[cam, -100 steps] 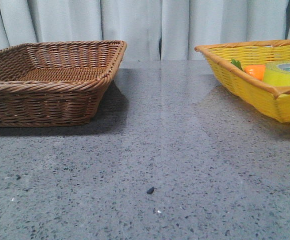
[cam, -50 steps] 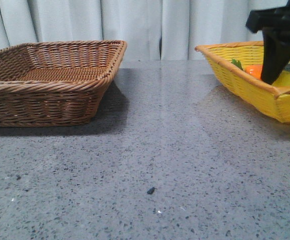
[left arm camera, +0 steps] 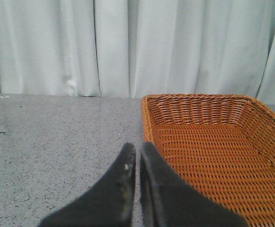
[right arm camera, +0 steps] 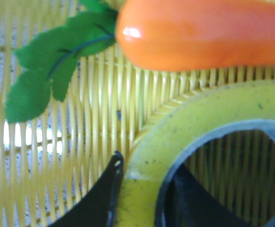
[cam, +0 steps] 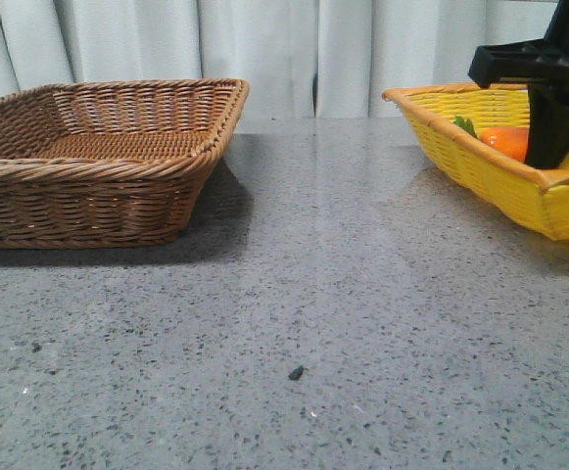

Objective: Transfer tape with both arms
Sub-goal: 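Lower the right gripper into the yellow basket onto the yellow tape roll, then grasp the tape roll rim with the right gripper and lift it out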

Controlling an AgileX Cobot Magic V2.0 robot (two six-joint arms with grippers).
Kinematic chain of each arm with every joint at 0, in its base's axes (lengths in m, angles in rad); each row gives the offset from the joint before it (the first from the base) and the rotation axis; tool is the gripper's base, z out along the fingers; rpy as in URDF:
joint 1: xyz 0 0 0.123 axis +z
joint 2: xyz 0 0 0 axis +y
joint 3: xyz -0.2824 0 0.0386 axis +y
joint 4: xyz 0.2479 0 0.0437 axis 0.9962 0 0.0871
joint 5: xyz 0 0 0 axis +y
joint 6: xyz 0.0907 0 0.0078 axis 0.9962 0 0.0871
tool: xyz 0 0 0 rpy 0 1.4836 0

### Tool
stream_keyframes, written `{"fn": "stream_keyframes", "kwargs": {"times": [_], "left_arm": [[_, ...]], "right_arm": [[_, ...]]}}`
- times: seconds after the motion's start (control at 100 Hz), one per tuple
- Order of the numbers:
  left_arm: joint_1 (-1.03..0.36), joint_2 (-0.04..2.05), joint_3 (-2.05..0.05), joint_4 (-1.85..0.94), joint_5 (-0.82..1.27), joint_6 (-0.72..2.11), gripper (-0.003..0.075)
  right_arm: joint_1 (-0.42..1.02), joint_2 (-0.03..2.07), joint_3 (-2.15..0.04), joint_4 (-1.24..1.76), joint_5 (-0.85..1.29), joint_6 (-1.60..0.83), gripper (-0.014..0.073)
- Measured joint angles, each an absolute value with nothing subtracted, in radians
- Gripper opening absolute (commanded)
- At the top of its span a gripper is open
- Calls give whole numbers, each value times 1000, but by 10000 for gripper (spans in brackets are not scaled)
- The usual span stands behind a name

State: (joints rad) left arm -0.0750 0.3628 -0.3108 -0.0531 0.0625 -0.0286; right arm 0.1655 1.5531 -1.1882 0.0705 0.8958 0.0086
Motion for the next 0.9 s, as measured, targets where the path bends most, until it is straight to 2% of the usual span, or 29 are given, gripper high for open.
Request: {"fn": "stream_keyframes", "kwargs": {"times": [0.25,0.48,0.68,0.9], "left_arm": [[-75,363,-311,-53,63,-29,-21],[-75,363,-311,-53,63,-29,-21],[-75,363,-311,-53,63,-29,-21],[-75,363,-311,-53,63,-29,-21]], "right_arm": [[165,1559,-1238,71,954,9,-57],[231,1559,-1451,61,1105,9,-57],[412,1559,-1631,61,1179,9,-57],[623,1603,-1651,64,1158,9,-56]]}}
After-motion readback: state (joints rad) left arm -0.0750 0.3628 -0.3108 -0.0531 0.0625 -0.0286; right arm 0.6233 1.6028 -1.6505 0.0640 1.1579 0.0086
